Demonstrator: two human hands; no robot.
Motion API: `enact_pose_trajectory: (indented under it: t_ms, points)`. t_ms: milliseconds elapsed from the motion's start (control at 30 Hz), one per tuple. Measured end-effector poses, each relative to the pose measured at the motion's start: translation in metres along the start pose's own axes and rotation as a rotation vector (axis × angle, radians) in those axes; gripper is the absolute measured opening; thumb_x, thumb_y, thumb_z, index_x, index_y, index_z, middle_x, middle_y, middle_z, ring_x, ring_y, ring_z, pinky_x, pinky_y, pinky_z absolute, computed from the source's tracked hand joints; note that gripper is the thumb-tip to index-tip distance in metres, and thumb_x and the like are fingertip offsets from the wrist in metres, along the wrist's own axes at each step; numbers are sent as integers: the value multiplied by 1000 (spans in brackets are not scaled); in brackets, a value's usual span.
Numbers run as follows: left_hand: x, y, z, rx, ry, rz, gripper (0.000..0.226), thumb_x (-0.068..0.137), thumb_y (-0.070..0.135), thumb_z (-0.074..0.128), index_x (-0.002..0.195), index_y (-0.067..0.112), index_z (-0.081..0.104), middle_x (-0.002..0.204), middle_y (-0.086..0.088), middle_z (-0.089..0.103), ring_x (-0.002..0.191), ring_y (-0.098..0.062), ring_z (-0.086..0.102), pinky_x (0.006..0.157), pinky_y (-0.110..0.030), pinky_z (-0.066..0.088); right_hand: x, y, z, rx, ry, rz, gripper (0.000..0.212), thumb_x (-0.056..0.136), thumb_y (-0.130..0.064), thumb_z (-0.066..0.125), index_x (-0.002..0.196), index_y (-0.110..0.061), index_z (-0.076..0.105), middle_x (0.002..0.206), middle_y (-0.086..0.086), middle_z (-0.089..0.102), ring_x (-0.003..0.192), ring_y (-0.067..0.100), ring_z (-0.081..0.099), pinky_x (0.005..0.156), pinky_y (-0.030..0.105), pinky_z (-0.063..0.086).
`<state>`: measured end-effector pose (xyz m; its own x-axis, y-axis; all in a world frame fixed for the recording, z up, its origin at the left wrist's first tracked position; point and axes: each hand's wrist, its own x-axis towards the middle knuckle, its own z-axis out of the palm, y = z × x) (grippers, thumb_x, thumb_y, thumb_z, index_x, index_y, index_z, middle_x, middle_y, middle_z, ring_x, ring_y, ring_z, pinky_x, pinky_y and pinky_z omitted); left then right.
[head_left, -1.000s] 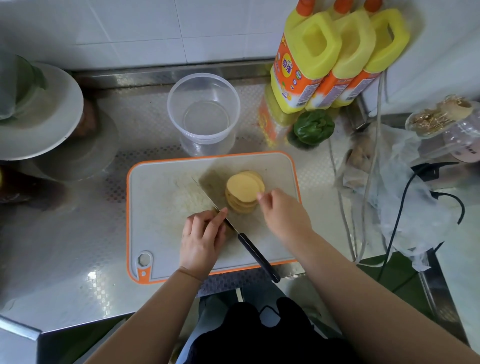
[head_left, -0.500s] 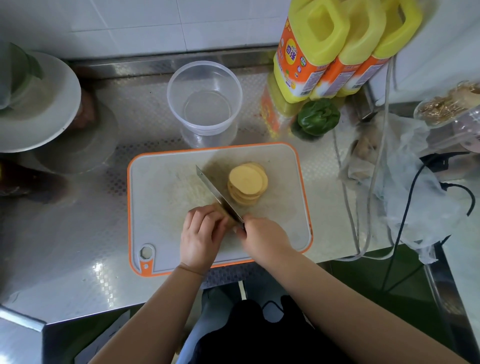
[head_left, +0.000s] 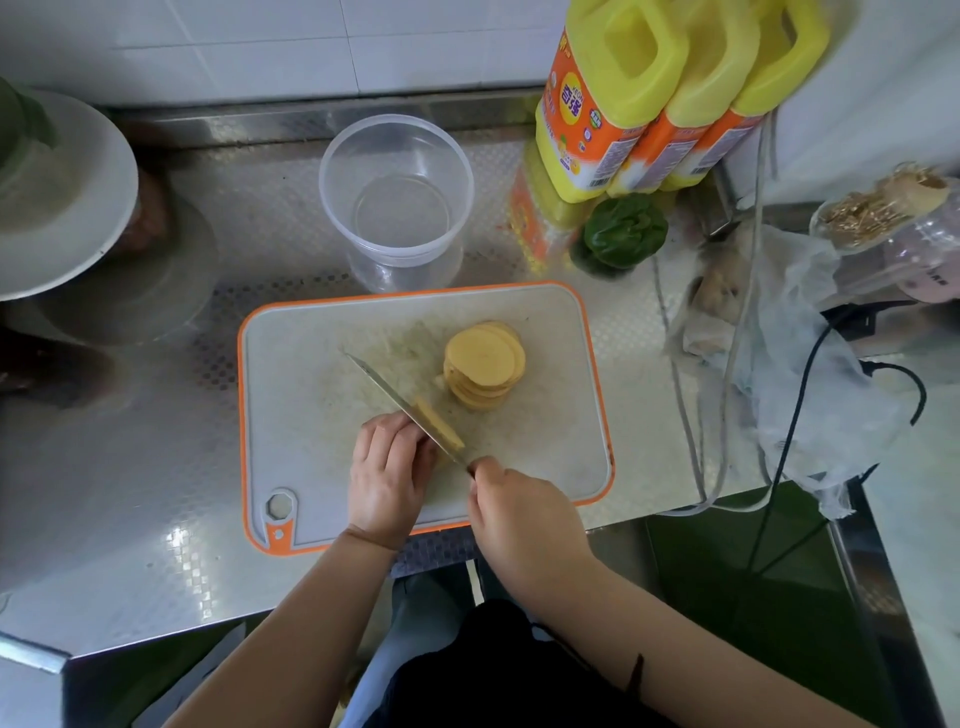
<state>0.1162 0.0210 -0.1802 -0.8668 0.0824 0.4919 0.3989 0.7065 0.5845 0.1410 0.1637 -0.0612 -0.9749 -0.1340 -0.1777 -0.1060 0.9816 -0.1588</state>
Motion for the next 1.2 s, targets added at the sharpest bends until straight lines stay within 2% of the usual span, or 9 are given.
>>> enact_pose_trajectory:
  t_ms: [133,333,500,567,667,733,800,1100,1200]
  points:
    - [1,1,1,-7,7,3,11,96,12,55,106,9,54,108,-4,53,96,-28,52,96,-24,37,2,0,1,28,-32,10,36,50,-15,90,59,-17,56,39,-6,46,28,13,45,41,18,14]
    - [1,1,1,-9,1,-2,12,94,12,56,106,9,54,109,-4,52,97,-28,51,99,-20,34,5,-6,-5,11,-97,55,45,33,-13,93,53,-17,52,35,-6,42,25,11,43,42,16,12]
    - [0,1,2,-2,10,-16,16,92,10,60,106,10,53,109,-4,52,96,-28,52,95,-25,38,12,-11,-2,20,-137,72,51,23,-5,90,50,-16,48,32,-7,38,22,11,39,39,14,11]
    - [0,1,2,-4,12,-18,16,91,9,60,106,10,53,110,-4,52,96,-28,52,93,-27,40,16,-10,0,6,-147,61,46,31,-4,90,55,-14,52,36,-4,44,26,11,45,37,16,14]
    - [1,1,1,-12,11,-29,14,93,11,59,106,10,53,110,-4,53,96,-28,52,97,-22,36,20,-8,2,-10,-167,47,32,54,-4,84,71,-10,57,50,1,57,41,15,59,38,20,27]
    - [1,1,1,-13,16,-26,11,95,12,57,105,10,53,109,-4,52,96,-28,53,98,-21,35,23,-8,0,5,-252,23,19,78,-3,69,91,-8,56,71,5,65,65,20,67,50,24,39]
    - [2,2,2,-13,19,-22,10,96,12,57,104,9,54,108,-4,53,95,-27,53,96,-22,36,24,-6,3,52,-380,45,14,93,-2,49,106,-7,50,91,7,66,87,25,66,64,29,43]
    - [1,1,3,10,2,15,7,97,12,55,103,11,53,108,-4,52,92,-28,52,88,-29,43,33,-1,22,82,-437,116,18,97,-8,45,114,-7,50,102,9,65,98,27,63,78,32,48]
    - [1,0,4,24,-1,33,6,99,14,54,104,11,53,108,-4,52,91,-27,53,85,-31,44,33,1,27,103,-443,126,17,98,-13,46,114,-8,51,104,10,65,97,27,63,78,32,47]
